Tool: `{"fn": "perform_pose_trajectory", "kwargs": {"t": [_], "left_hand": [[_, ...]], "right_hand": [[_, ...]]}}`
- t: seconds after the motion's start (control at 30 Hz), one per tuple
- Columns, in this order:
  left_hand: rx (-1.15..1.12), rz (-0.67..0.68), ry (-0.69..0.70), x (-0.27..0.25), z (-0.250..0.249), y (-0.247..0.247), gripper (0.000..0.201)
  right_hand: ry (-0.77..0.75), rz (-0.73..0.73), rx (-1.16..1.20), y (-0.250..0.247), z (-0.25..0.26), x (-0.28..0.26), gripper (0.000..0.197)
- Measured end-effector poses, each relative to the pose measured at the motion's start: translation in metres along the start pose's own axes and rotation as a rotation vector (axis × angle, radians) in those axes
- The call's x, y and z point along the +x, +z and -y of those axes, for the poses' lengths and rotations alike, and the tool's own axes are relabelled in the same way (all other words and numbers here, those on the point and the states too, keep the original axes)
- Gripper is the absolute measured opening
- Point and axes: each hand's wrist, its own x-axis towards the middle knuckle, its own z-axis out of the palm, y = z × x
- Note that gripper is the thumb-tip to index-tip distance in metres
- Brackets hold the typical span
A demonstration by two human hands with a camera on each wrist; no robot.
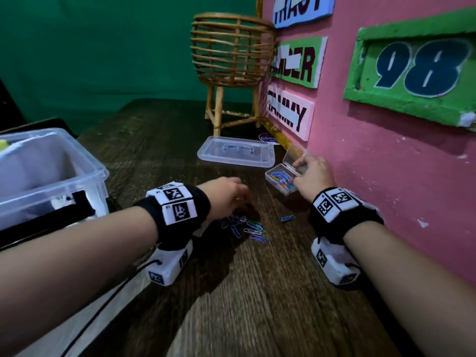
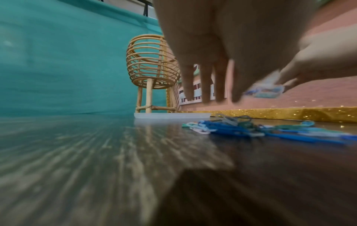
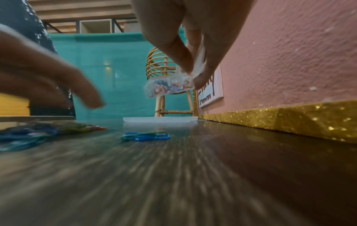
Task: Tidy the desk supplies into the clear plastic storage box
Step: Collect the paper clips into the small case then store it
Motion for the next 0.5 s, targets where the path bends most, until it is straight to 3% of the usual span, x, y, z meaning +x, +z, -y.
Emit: {"fn": "perform_pose_trajectory", "kwargs": {"t": [0.07, 0.23, 0.33, 0.43, 0.5], "left_hand": [[-0.004, -0.03, -0.003, 0.004, -0.003, -0.003, 0.034], [-0.035, 0.179, 0.159, 0.022, -0.048, 0.002, 0.051], [-0.014, 0.309, 0.131, 0.028, -0.061, 0.008, 0.057], [0.046, 0.234, 0.025, 0.011, -0.049, 0.0, 0.052], [0.083, 0.155, -0.025, -0.004, -0.035, -0.006, 0.037]], "right_hand": [[-0.007, -0.026, 0.006, -0.002, 0.0, -0.003, 0.033], [0.044, -0.113, 0.011, -0.005, -0.003, -0.006, 0.033], [0.036, -0.097, 0.006, -0.006, -0.004, -0.004, 0.033], [-0.001, -0.048, -0.011, -0.007, -0.003, -0.005, 0.035], [-0.049, -0.01, -0.013, -0.007, -0.003, -0.005, 0.034]]}}
